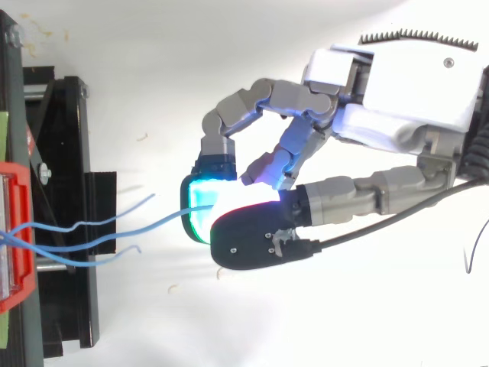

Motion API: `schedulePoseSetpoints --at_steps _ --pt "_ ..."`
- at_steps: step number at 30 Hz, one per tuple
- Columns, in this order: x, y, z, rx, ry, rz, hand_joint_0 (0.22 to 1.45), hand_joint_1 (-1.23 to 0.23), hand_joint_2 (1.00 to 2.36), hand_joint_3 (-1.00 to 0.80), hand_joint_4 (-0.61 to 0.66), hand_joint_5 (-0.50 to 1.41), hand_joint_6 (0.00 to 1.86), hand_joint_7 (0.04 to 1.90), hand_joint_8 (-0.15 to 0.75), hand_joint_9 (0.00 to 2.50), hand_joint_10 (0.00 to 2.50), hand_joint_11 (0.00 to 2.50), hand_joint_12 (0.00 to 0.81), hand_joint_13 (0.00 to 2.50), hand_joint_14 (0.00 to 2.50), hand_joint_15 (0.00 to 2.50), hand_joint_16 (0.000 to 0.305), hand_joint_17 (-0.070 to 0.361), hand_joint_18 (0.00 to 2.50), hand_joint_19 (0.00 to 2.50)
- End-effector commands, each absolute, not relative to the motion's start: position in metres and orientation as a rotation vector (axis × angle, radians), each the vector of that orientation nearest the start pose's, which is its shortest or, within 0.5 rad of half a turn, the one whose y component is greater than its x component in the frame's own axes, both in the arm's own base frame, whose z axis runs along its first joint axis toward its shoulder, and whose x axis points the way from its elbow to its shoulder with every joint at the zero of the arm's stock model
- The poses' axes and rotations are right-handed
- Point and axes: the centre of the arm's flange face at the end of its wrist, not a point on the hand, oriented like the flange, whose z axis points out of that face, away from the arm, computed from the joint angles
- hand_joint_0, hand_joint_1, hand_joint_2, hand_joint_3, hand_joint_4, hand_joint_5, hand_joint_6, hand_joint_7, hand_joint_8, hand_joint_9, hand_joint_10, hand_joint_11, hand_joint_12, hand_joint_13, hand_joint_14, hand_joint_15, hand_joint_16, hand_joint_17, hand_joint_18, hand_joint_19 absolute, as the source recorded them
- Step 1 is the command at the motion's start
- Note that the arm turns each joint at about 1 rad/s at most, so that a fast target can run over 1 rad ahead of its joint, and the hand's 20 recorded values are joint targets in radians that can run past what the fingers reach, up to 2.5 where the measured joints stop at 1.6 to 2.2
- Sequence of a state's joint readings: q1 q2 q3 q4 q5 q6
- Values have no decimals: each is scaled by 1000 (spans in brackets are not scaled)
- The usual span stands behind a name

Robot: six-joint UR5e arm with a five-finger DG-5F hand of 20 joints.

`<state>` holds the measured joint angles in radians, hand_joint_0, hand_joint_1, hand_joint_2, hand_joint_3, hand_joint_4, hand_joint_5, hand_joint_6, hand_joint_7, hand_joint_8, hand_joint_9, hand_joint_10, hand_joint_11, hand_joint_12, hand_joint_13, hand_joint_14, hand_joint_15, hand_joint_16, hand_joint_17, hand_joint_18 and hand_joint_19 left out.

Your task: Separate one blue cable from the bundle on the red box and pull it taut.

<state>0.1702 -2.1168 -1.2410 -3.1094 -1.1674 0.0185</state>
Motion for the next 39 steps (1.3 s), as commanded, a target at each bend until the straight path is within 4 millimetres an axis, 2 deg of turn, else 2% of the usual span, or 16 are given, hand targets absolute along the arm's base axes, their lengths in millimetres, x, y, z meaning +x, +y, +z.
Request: schedulePoseSetpoints --at_steps 1,20,39 --pt "695 -55 327 1412 1171 923 492 -755 1295 -31 -136 -84 893 1026 341 1237 9 643 422 964 12 438 57 128 971 334" --pt "695 -55 327 1411 1172 922 466 -707 1380 -53 -133 -82 892 1018 357 1240 9 657 433 979 11 452 58 131 984 327" --pt "695 -56 327 1412 1171 921 468 -708 1375 -57 -139 -81 892 1013 357 1240 10 652 436 975 11 443 59 132 982 328"
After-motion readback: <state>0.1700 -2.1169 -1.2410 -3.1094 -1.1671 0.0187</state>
